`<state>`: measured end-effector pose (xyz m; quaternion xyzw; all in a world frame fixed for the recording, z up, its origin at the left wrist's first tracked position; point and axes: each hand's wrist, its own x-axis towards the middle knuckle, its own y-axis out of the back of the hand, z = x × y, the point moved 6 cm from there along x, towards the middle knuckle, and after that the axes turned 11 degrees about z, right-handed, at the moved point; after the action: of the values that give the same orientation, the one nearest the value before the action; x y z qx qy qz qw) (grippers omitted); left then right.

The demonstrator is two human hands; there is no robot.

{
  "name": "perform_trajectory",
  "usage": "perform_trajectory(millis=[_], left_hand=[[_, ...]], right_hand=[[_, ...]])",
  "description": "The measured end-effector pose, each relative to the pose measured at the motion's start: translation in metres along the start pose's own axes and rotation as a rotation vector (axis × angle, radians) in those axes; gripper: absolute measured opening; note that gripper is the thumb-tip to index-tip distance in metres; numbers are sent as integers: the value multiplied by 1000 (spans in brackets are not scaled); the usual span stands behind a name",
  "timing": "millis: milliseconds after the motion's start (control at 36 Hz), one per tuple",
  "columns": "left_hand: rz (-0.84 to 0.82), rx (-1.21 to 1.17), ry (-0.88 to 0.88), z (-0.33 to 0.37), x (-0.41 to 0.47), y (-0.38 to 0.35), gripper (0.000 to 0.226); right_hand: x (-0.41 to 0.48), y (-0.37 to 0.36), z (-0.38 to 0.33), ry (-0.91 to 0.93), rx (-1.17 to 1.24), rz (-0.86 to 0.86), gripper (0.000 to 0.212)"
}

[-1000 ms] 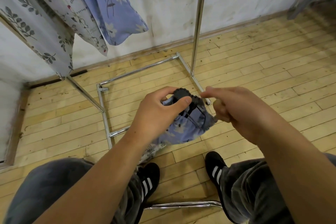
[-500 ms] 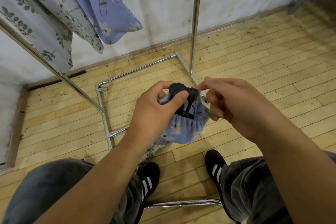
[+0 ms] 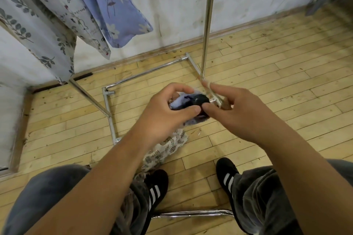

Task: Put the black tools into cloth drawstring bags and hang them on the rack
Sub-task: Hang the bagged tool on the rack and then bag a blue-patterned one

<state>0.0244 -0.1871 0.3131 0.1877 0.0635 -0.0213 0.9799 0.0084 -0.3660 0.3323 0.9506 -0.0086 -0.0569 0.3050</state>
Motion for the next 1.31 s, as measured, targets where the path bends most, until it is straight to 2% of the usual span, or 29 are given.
perform_trajectory(millis=[83,167,194,250,278,306,333,389,500,556,611,667,722,861,1083,1222,1306], left_hand=[[-79,-97,69,-2,1,3,35],[-209,-445,207,-4,-1,-3,42],[-244,-542,248,-5,-2,-6,44],[-275,-612,288,-4,-3,-8,46],[-282,-606,284,-5,-4,-8,46],[-284,-592,275,-5,-5,-8,46],[-276,-566,264,-5,-5,-8,48],[-230,-422,200,-5,-4,-6,49],[-16,189,-68,-7,5,5,28],[55,264,-102,-9,7,4,21],[83,321,-97,-15,10,5,23],[99,501,-138,-20,14,10,26],[135,589,-131,-21,17,20,17],[169,438,-21,-22,21,32,13],[62,-274,171,-2,6,19,13],[-16,-399,148,13,-5,11,15],[-71,-484,65,26,-12,11,15]], right_hand=[[-2,-12,9,-80,-10,-133,63],[-5,-22,11,-102,77,-297,82],[-7,-24,7,-103,107,-340,76],[-11,-28,0,-107,126,-409,34],[-13,-29,-4,-109,146,-436,19],[-13,-31,-6,-98,169,-436,14],[-14,-32,-5,-90,192,-423,14],[-10,-35,-2,-90,178,-341,35],[-3,-38,-1,-63,90,-63,39],[-1,-37,1,-105,94,29,43],[-1,-37,3,-147,97,45,44],[-1,-37,1,-162,85,55,44],[-1,-34,2,-161,67,74,48],[2,-29,11,-184,47,125,51],[2,-37,11,-105,-109,141,53],[4,-49,16,-88,-181,122,54],[3,-51,22,-154,-201,80,51]])
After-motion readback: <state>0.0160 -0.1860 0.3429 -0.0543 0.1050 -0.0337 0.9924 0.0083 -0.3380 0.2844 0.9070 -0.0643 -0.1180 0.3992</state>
